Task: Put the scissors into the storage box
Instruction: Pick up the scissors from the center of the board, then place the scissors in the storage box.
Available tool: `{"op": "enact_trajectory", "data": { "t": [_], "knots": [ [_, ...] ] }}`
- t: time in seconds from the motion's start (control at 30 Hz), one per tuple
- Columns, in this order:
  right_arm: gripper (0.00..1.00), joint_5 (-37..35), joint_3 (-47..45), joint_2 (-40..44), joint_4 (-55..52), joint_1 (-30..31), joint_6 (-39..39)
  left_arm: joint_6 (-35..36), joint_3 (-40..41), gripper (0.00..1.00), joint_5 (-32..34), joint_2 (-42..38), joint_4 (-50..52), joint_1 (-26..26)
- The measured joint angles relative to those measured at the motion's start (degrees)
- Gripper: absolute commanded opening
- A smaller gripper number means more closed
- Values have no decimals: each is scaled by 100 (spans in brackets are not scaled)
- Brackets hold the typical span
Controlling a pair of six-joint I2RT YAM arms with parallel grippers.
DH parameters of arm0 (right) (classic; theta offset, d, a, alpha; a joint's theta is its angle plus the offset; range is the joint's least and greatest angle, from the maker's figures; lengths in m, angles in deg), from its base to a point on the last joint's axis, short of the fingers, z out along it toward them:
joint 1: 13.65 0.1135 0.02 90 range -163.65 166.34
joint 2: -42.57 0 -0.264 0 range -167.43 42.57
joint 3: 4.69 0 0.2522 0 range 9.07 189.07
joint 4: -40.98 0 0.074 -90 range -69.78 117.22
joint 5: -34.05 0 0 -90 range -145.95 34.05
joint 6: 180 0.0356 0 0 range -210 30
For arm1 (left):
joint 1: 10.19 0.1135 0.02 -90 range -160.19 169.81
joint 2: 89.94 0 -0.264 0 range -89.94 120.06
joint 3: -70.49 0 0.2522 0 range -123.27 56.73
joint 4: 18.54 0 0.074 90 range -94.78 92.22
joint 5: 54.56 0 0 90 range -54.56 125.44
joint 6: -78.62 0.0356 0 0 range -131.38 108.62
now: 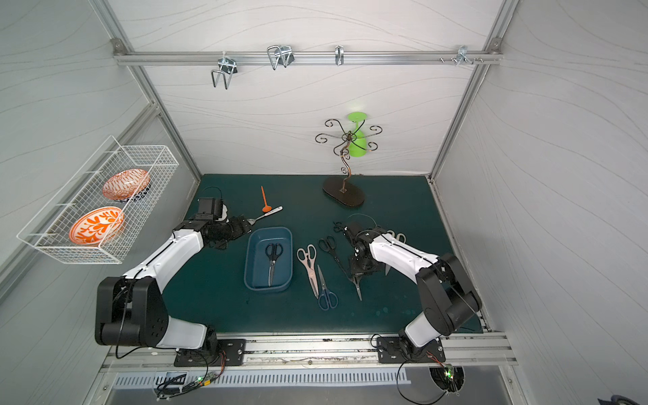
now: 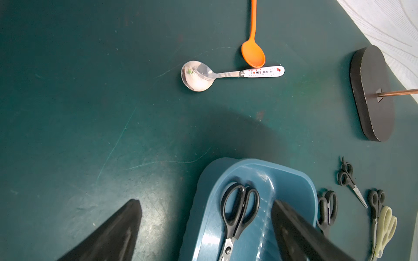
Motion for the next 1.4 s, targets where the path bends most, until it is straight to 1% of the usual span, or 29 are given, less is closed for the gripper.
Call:
{"op": "enact_trajectory", "data": {
  "t": [0.13,0.27,0.37,0.5,0.63,0.87,1.1,1.2,1.4],
  "knots": [
    [0,17,710,160,-247,116,44,-2,0,95,0,0,4,2],
    [0,70,1554,7,-323,584,168,-44,0,95,-33,0,4,81],
    [0,107,2402,-470,-291,1084,291,-85,0,95,-68,0,0,245],
    [0,173,3480,-1384,-149,1700,426,-153,0,95,-61,-2,-2,557],
    [0,221,4205,-2218,98,2192,566,-247,0,95,-59,-2,-4,798],
    [0,170,4824,-3178,485,2680,734,-282,0,95,-42,-13,-4,881],
    [0,-44,5311,-3943,490,2715,1003,-365,0,95,-52,-20,-9,903],
    [0,-216,5344,-4085,459,2712,1152,-385,0,95,-70,-20,-11,903],
    [0,-479,5355,-4111,387,2708,1340,-413,0,95,-109,-20,-24,903]
  ]
}}
